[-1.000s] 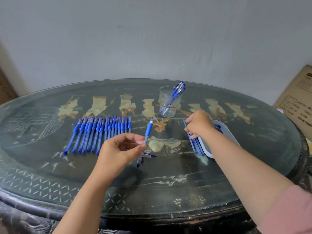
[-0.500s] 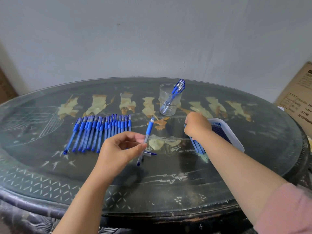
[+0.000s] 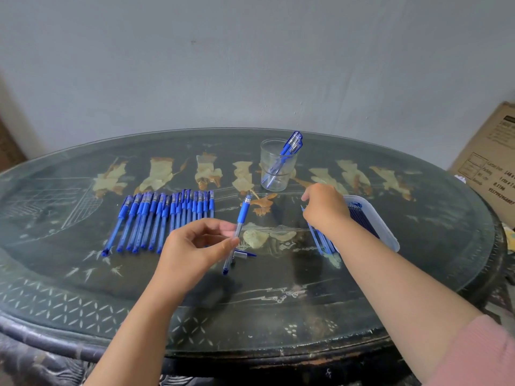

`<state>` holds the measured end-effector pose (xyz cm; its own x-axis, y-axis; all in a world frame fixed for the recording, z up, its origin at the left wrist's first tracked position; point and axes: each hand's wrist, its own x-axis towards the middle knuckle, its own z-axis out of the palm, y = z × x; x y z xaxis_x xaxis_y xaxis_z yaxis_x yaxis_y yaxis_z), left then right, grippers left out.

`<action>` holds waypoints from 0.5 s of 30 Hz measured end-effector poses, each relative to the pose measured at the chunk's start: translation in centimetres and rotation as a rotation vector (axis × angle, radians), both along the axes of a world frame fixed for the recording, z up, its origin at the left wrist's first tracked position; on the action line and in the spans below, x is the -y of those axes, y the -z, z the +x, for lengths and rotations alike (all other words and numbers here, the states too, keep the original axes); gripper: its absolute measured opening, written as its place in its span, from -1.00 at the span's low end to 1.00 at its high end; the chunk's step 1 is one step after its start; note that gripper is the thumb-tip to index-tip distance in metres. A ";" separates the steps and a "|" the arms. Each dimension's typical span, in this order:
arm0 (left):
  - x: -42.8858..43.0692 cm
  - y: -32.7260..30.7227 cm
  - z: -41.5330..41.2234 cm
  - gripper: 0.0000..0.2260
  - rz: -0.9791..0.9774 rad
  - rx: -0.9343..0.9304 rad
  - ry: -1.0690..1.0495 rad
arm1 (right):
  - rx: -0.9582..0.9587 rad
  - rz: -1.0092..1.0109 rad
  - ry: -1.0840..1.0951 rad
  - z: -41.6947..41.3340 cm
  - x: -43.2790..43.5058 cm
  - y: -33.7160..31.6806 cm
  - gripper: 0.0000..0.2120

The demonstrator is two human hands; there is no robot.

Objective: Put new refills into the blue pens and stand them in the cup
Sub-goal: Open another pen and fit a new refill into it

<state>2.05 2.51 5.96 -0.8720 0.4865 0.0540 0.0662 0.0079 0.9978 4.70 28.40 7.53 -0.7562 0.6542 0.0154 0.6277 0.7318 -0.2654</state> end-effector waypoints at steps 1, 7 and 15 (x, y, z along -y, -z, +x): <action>0.0 0.0 0.0 -0.82 0.001 -0.001 -0.001 | -0.047 -0.063 0.016 0.2 -0.3 -0.1 -0.61; 0.0 0.1 0.2 -0.81 0.002 0.004 -0.001 | -0.465 -0.722 0.222 3.2 -2.7 -2.0 -0.72; -0.3 0.3 0.4 -0.82 -0.018 0.012 -0.002 | -0.179 -0.208 0.258 4.9 -5.4 0.5 -0.89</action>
